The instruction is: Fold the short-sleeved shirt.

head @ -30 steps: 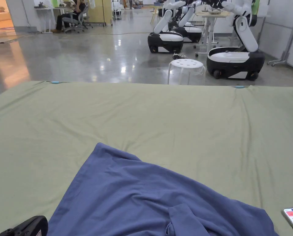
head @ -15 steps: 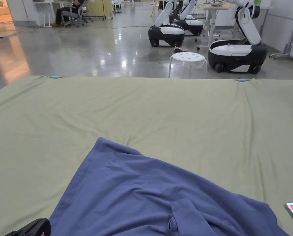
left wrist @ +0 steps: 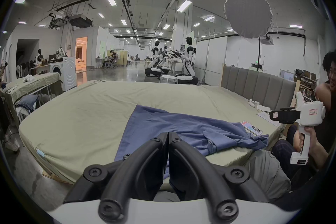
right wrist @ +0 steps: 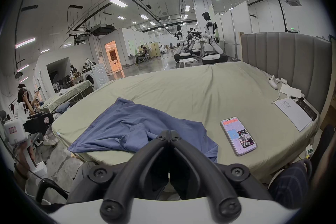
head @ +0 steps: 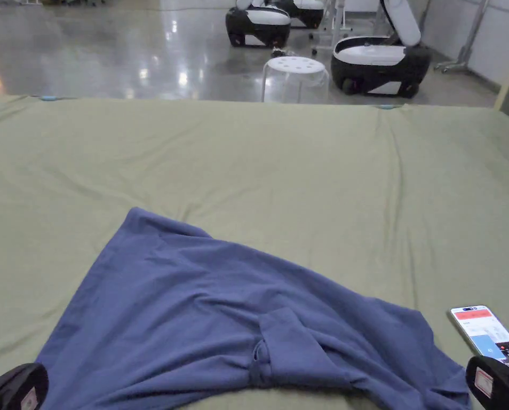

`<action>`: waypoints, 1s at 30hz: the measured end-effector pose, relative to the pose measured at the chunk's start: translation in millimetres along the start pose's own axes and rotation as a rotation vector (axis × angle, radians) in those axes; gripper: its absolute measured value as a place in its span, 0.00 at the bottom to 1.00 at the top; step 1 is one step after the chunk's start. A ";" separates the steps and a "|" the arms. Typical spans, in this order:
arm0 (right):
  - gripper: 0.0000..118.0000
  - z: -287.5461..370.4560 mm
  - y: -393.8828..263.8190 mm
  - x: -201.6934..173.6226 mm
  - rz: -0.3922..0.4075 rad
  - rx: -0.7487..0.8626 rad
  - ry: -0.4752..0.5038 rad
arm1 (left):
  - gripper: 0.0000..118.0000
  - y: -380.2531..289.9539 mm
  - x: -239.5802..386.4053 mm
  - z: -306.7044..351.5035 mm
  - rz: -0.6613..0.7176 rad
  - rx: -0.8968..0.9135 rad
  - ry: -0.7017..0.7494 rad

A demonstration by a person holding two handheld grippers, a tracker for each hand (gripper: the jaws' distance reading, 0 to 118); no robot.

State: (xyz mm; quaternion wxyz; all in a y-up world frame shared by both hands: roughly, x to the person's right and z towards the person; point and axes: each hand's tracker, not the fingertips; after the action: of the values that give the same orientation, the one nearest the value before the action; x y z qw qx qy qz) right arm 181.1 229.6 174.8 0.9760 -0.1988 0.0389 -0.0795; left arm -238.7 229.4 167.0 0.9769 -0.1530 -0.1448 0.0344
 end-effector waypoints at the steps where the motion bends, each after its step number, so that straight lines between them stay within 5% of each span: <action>1: 0.00 0.9 -1.1 0.5 -0.001 -0.002 -0.009 | 0.03 -1.1 0.4 -1.5 -0.001 -0.005 -0.003; 12: 0.00 -1.9 -11.4 25.6 -0.089 -0.035 -0.061 | 0.04 12.2 -11.6 -31.1 0.027 -0.036 -0.048; 13: 0.00 -3.0 -12.7 27.1 -0.102 -0.039 -0.060 | 0.08 18.2 -15.1 -37.8 0.024 -0.036 -0.060; 15: 0.00 -5.2 -15.4 28.8 -0.116 -0.048 -0.061 | 0.41 31.4 -27.6 -58.0 0.029 -0.057 -0.065; 18: 0.00 -9.7 -19.3 29.7 -0.121 -0.068 -0.071 | 0.45 53.4 -43.3 -95.2 0.050 -0.069 -0.104; 26: 0.00 -18.6 -29.0 36.3 -0.164 -0.116 -0.096 | 0.49 107.8 -115.5 -294.3 0.189 -0.294 -0.090; 30: 0.00 -18.8 -32.2 40.1 -0.194 -0.134 -0.123 | 0.49 106.0 -134.5 -393.4 0.132 -0.442 0.017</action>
State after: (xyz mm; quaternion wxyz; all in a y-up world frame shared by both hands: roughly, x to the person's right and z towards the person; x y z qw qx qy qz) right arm 214.0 186.4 168.5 0.9489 -0.2708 -0.0351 -0.1585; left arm -254.3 201.5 -260.9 0.9166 -0.3726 -0.1301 0.0645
